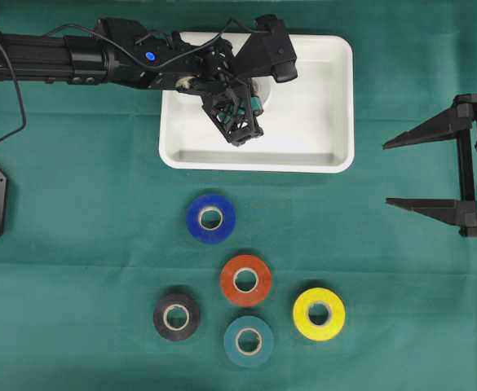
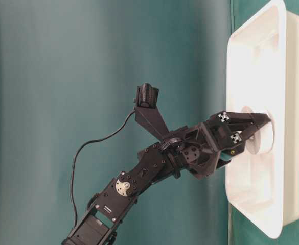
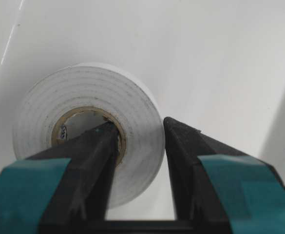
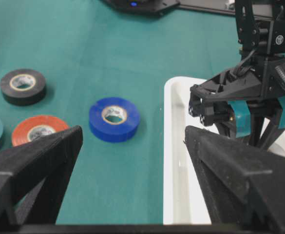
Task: Pick up the tape from a random location and place it into the white case.
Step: 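Lower the white roll into the tray and open the left gripper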
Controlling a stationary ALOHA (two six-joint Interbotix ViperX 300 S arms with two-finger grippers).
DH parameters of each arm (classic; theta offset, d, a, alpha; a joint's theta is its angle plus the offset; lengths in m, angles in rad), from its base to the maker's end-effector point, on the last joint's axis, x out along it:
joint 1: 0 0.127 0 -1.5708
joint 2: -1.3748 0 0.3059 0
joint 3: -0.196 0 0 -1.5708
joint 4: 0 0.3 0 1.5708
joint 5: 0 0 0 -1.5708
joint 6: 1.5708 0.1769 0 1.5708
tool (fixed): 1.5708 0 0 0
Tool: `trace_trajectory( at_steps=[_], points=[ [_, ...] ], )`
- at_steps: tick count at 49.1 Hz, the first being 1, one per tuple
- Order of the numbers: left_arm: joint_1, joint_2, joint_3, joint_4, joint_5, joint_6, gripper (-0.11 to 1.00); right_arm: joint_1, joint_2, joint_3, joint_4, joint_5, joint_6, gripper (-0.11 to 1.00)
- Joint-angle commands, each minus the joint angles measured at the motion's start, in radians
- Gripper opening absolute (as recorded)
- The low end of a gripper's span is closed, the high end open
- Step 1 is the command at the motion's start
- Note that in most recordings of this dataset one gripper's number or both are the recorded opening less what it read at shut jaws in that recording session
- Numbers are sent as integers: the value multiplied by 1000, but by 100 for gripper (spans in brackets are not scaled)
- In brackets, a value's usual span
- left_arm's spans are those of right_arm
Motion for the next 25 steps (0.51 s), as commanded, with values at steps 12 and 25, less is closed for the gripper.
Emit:
trace_trajectory(
  at_steps=[12,25],
  points=[
    [0,-26,-11,-3,-5,-3,97,-2,11,-20,-2,-6,-2,91],
    [-6,-55,-12,-3,20,-5,98,-2,12,-20,-2,-5,0,91]
  ],
)
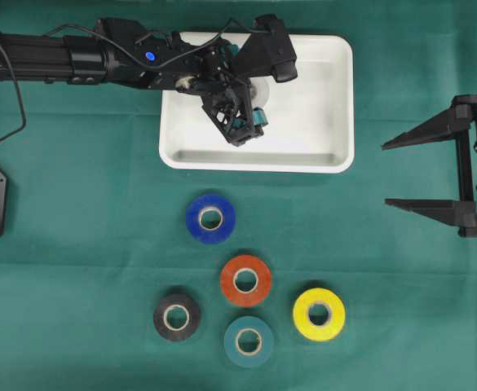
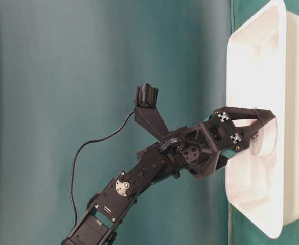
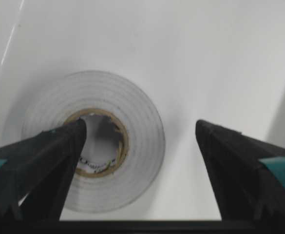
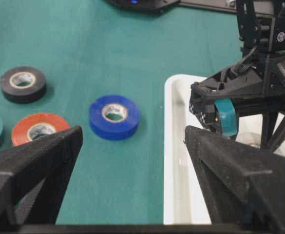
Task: Pick up the tape from a random location and place it into the white case.
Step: 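Lower the white roll into the tray and open the left gripper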
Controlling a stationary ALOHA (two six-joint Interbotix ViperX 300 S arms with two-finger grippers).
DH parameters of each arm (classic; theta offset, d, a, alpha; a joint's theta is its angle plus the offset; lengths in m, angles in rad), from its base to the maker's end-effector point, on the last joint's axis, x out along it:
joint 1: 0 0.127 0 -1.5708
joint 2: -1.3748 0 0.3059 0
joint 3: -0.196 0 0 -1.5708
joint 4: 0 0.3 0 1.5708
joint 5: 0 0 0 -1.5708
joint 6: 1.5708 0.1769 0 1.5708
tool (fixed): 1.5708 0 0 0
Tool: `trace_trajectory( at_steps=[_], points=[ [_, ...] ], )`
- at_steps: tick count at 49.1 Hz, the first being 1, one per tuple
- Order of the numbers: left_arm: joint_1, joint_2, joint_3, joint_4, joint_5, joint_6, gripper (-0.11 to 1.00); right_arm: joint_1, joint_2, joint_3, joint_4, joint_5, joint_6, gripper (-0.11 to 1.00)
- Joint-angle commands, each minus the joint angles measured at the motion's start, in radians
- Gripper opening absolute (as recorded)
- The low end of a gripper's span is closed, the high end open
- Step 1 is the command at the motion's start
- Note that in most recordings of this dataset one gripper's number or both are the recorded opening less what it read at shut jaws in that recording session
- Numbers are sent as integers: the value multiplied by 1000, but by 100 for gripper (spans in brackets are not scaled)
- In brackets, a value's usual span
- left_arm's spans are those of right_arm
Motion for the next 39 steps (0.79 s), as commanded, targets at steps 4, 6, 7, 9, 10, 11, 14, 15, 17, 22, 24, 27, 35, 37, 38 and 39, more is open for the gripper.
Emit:
trace_trajectory(
  at_steps=[4,6,7,9,10,11,14,15,17,22,24,27,35,37,38,39],
  points=[
    [-14,-87,-18,-2,32,-2,98,-2,6,-20,-2,-5,0,91],
    [-18,-109,-21,-2,43,-2,98,-2,5,-21,-2,-5,0,91],
    [-20,-121,-23,-2,48,-2,98,-2,6,-21,-2,-3,0,91],
    [-26,-146,-25,-3,55,-2,98,-2,6,-21,-2,-3,0,91],
    [-28,-158,-26,-2,58,-2,98,-2,6,-23,-2,-3,0,91],
    [-31,-176,-26,-2,66,-2,98,-2,6,-21,-2,-5,0,91],
    [-35,-215,-31,-2,81,-2,98,-2,6,-23,-2,-5,0,91],
    [-37,-225,-32,-2,87,0,98,-2,5,-23,-2,-3,0,91],
    [-38,-247,-35,-2,101,0,98,-2,6,-23,0,-3,0,91],
    [-37,-295,-51,-2,144,0,98,-2,6,-25,-2,-3,0,91],
    [-38,-308,-58,-2,163,0,98,-2,6,-25,-2,-3,0,91],
    [-38,-325,-66,-2,189,2,98,-2,5,-26,-2,-3,0,91],
    [-46,-364,-66,-2,206,3,98,-2,6,-26,-2,-3,2,91],
    [-46,-367,-61,-2,201,3,98,-2,6,-26,-2,-3,0,91],
    [-46,-367,-58,-2,199,3,98,-2,6,-26,-2,-3,2,91],
    [-46,-367,-55,-2,198,3,98,-2,5,-28,-2,-3,2,91]
  ],
)
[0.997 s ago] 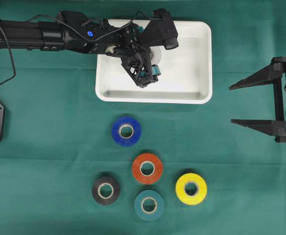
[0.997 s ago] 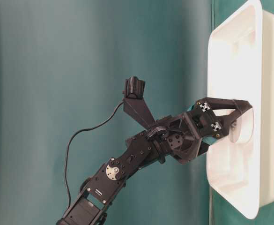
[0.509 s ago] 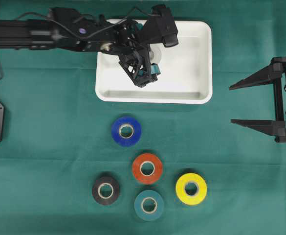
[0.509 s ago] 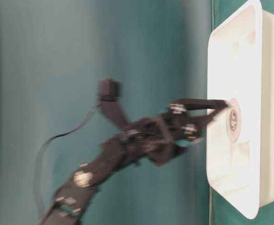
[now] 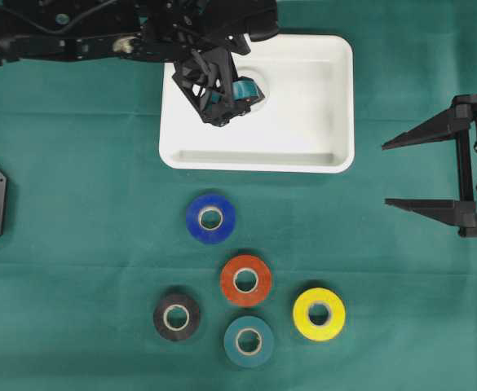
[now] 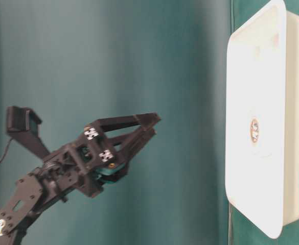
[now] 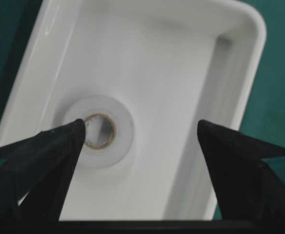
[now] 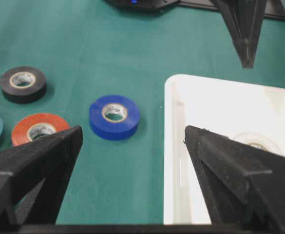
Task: Pick up the tape from a random location and place it into the white case.
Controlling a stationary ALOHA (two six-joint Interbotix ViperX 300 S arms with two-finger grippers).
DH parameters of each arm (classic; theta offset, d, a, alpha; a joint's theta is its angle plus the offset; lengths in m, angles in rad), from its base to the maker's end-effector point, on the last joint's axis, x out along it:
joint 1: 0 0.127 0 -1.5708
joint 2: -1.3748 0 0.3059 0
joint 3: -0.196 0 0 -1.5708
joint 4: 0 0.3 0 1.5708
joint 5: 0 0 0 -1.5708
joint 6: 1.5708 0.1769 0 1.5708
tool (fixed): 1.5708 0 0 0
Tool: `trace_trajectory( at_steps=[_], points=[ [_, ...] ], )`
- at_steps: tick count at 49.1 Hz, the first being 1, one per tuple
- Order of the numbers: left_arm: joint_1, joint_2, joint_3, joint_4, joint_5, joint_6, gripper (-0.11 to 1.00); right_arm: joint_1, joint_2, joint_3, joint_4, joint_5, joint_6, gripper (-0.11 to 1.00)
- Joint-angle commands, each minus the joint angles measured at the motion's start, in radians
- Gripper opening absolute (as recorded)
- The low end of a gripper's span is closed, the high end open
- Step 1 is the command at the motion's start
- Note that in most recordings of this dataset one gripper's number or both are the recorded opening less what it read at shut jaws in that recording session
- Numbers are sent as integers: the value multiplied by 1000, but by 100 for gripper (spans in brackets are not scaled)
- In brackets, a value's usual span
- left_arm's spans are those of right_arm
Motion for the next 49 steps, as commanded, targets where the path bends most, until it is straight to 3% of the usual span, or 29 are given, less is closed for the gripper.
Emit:
trace_trajectory(
  at_steps=[1,10,27,49],
  points=[
    [-5,-35,-9,-2,-9,2,98,0,5,-29,-2,-5,2,91],
    [-41,-44,8,-2,-23,0,98,0,3,-32,-2,-5,0,91],
    [-207,-74,61,-2,-117,-2,98,0,5,-37,-2,3,2,91],
    [-216,-270,259,-2,-227,-3,97,0,-9,-46,-2,29,3,91]
  ],
)
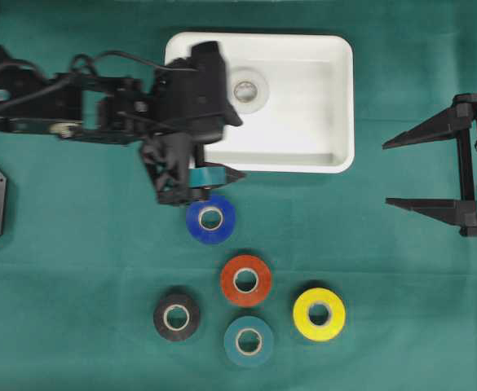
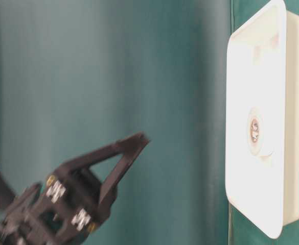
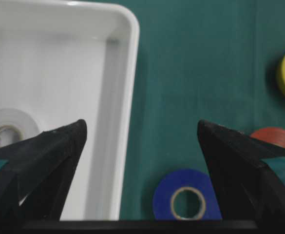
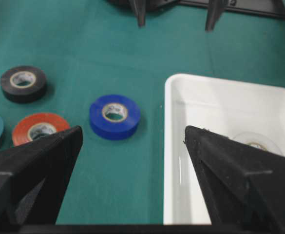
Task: Pick up the tape from a random location and place it into the white case.
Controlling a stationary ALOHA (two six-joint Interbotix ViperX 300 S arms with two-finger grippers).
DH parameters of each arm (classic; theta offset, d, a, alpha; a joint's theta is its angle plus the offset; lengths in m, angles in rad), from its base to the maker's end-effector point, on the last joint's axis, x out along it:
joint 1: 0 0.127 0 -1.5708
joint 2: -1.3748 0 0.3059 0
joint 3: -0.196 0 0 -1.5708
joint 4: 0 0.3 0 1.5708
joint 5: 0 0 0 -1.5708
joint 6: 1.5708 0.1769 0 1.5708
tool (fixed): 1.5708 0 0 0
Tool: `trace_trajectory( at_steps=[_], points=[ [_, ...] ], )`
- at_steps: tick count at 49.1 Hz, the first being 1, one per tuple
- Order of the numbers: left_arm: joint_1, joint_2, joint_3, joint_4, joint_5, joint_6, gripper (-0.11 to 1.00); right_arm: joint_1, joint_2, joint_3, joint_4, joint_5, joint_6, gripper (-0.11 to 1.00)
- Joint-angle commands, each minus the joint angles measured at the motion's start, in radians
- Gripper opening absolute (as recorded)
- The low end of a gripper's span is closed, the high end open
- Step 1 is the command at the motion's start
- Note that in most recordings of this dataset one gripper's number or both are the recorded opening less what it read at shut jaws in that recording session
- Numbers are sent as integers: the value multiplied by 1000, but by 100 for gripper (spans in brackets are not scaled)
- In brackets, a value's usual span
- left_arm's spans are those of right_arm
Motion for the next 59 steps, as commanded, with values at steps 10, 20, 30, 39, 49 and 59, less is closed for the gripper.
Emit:
trace_trajectory(
  at_steps=[10,20,30,39,49,59],
  points=[
    [-6,-233,184,-2,-166,0,97,-2,-2,-31,0,9,2,91],
    [-6,-399,316,-2,-238,-2,97,-2,-6,-32,-2,17,2,91],
    [-6,-546,410,-2,-241,-2,97,-2,-6,-32,0,17,2,91],
    [-6,-655,511,-3,-268,0,97,-2,-6,-32,-2,17,2,91],
    [-6,-736,652,-5,-356,-2,97,-2,-6,-31,-2,17,0,91],
    [-6,-790,742,-5,-426,-2,97,-2,-2,-28,-2,17,0,91]
  ],
)
